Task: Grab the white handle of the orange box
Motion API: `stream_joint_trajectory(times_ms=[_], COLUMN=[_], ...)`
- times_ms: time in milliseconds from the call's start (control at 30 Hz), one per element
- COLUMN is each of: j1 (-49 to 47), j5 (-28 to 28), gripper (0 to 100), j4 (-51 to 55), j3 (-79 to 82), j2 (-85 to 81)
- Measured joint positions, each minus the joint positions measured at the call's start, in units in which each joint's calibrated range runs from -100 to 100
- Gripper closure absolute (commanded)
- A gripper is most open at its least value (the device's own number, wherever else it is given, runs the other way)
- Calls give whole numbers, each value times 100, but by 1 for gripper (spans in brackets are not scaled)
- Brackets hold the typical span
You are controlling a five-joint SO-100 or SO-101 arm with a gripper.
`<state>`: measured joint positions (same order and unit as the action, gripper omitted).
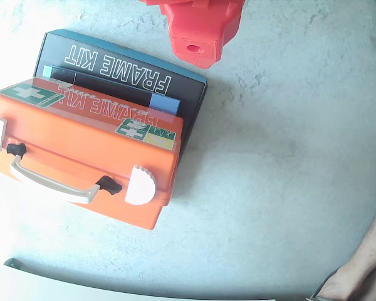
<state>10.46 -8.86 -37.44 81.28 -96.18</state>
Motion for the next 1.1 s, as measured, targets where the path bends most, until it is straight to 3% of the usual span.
stream_joint_trajectory(times_ms=[100,233,433,800,1100], j1=[-221,-292,-382,-1539,-2233], j5=[183,439,470,423,423], gripper=[98,98,98,97,97], j4=[-340,-2309,-2776,-1570,68], j3=[261,756,783,684,-603], j2=[9,-18,53,915,1892])
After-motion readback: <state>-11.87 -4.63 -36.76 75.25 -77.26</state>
